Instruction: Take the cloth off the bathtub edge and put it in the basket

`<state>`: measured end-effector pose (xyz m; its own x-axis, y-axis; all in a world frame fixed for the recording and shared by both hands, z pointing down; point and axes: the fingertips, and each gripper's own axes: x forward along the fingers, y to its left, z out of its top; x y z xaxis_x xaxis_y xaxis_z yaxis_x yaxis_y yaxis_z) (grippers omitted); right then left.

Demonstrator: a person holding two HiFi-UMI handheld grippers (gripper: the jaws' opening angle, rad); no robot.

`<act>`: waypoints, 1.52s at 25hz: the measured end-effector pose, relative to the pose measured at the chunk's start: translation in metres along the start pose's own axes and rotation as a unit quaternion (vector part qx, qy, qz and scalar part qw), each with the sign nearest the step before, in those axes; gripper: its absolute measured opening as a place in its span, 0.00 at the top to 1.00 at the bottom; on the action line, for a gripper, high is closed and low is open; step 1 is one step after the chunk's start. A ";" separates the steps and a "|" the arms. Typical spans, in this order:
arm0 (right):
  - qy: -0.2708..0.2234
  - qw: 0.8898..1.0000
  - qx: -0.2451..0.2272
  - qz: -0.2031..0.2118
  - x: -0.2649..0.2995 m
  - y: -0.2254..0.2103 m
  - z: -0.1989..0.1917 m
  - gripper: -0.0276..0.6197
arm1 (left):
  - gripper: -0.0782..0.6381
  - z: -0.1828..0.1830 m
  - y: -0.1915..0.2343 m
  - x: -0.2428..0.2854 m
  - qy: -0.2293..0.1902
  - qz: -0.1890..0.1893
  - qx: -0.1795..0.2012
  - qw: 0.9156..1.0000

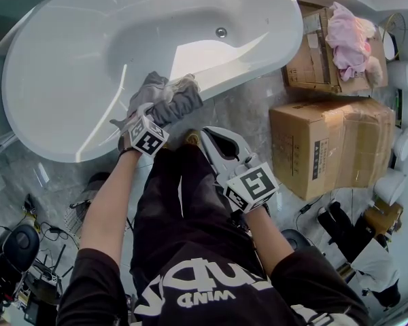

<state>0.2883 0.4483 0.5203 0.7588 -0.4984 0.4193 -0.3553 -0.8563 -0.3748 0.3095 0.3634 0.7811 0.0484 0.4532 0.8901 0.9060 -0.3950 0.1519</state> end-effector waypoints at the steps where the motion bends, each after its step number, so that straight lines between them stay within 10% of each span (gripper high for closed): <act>1: 0.001 1.000 0.000 0.000 0.001 0.000 0.000 0.94 | 0.41 0.000 0.000 0.000 0.001 -0.002 0.000 1.000; 17: 0.001 1.000 -0.002 0.000 -0.001 0.000 0.002 0.94 | 0.57 -0.010 -0.008 -0.007 0.039 -0.037 0.045 0.998; 25: -0.010 1.000 -0.003 0.003 0.001 0.008 0.007 0.94 | 0.65 0.000 -0.004 -0.029 0.000 -0.019 -0.007 1.000; 27: -0.011 1.000 -0.001 0.003 0.000 0.007 0.006 0.94 | 0.81 0.003 -0.001 -0.038 -0.024 -0.014 -0.027 0.999; 38: -0.005 1.000 -0.001 0.001 -0.002 0.006 0.001 0.94 | 0.82 -0.004 -0.003 -0.047 -0.015 -0.008 -0.044 0.999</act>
<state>0.2850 0.4444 0.5168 0.7641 -0.4983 0.4096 -0.3571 -0.8556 -0.3746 0.3024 0.3398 0.7408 0.0473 0.4838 0.8739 0.8660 -0.4558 0.2055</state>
